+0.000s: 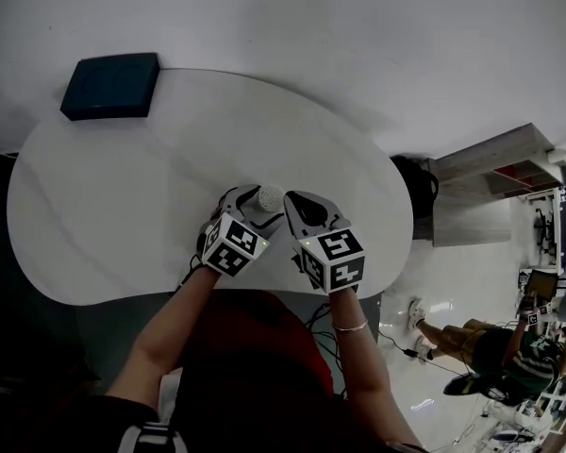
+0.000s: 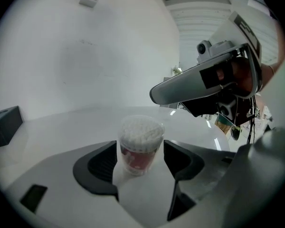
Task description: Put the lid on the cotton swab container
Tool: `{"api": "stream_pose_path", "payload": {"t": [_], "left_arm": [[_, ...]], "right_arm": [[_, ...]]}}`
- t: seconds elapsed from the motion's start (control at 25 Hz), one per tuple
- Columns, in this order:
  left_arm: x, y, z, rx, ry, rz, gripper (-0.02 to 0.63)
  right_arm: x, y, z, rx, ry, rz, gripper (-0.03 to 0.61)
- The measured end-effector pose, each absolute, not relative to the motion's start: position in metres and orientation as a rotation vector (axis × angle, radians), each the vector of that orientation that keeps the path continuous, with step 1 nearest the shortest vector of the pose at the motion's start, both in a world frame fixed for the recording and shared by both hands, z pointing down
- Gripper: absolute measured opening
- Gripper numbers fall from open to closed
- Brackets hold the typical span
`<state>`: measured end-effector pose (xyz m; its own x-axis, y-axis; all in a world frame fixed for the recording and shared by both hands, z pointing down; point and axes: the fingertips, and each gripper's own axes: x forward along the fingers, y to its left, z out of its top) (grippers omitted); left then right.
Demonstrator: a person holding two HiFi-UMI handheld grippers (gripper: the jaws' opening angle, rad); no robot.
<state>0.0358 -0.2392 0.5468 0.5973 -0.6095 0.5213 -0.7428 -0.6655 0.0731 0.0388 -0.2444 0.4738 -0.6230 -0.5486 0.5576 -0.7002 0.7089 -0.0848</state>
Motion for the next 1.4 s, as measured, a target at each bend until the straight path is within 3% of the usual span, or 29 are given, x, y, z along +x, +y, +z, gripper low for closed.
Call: {"api": "stream_pose_path", "payload": {"t": [0.96, 1.4], "left_arm": [[0.001, -0.189, 0.513, 2.518, -1.098, 0.573, 0.291], [-0.025, -0.154, 0.494, 2.554, -1.127, 0.573, 0.212]], "right_arm": [[0.054, -0.194, 0.451, 1.253, -2.445, 0.528, 0.015], [0.043, -0.153, 0.449, 1.362, -2.443, 0.568, 0.015]]}}
